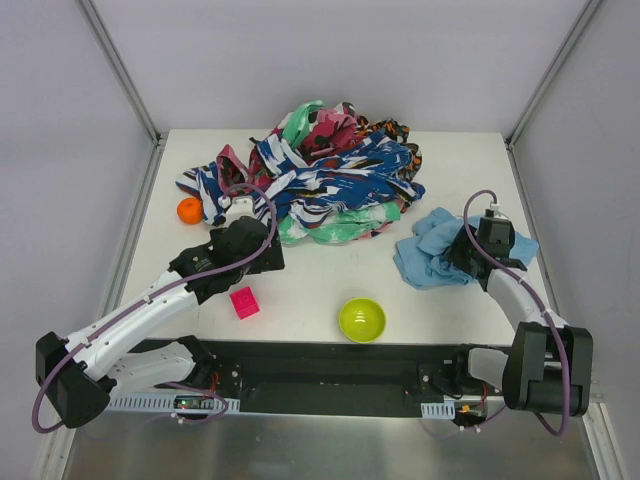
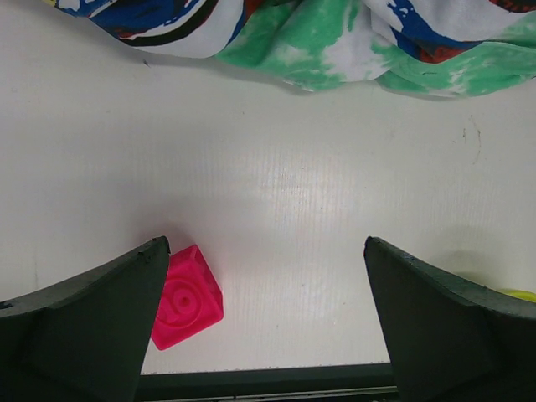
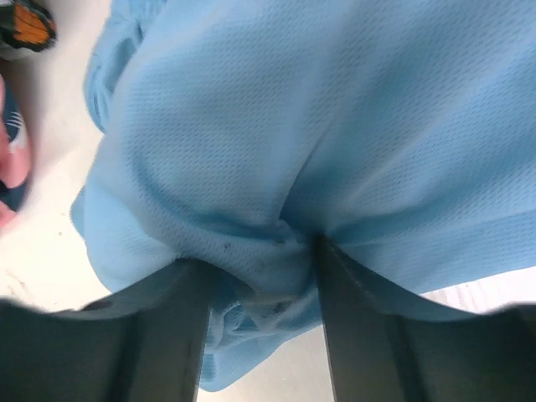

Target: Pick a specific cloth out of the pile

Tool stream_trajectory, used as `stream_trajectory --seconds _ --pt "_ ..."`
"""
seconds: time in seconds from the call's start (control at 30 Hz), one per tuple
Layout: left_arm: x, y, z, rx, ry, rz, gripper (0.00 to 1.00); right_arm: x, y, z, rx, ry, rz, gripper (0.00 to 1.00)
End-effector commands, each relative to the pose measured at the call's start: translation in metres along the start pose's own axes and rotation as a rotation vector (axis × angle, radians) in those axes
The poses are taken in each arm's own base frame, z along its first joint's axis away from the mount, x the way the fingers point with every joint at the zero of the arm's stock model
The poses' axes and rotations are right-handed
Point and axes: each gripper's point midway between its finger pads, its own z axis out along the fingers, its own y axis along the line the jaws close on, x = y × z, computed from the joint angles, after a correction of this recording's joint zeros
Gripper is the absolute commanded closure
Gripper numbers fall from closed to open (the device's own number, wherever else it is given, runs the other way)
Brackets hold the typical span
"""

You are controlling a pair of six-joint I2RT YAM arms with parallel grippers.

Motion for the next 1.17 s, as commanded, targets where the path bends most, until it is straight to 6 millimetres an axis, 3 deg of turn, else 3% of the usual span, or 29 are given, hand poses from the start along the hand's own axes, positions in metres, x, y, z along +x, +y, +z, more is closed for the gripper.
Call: stream_trajectory --seconds 0.0,0.07,0.13,0.3,0.5,0.67,1.13 --pt "-0.002 0.006 -0.004 -0.026 -0.009 -0.028 0.01 -0.042 0.024 -0.026 -0.091 -0.129 -0.015 0.36" --pt "-0.001 0.009 -0.005 -0.029 -0.009 -0.026 0.01 -0.054 0.025 -0.048 -0.083 -0.177 -0.038 0.04" --pt "0.001 0.01 -0.007 -0.024 -0.01 -0.025 0.01 -0.065 0.027 -0.073 -0.083 -0.224 -0.045 0.04" --pt "-0.004 0.016 -0.011 -0.035 -0.041 -0.034 0.01 -0.086 0.005 -0.132 0.025 -0.399 0.003 0.04" --pt "-0.009 0.013 -0.012 -0.035 -0.046 -0.02 0.01 -0.086 -0.013 -0.166 0.05 -0.56 0.075 0.04" --pt "-0.013 0.01 -0.013 -0.028 -0.051 -0.022 0.01 -0.078 -0.019 -0.179 0.05 -0.594 0.055 0.04" --pt "-0.017 0.012 -0.024 0.005 -0.081 -0.042 0.01 -0.074 -0.018 -0.177 0.017 -0.619 0.059 0.04"
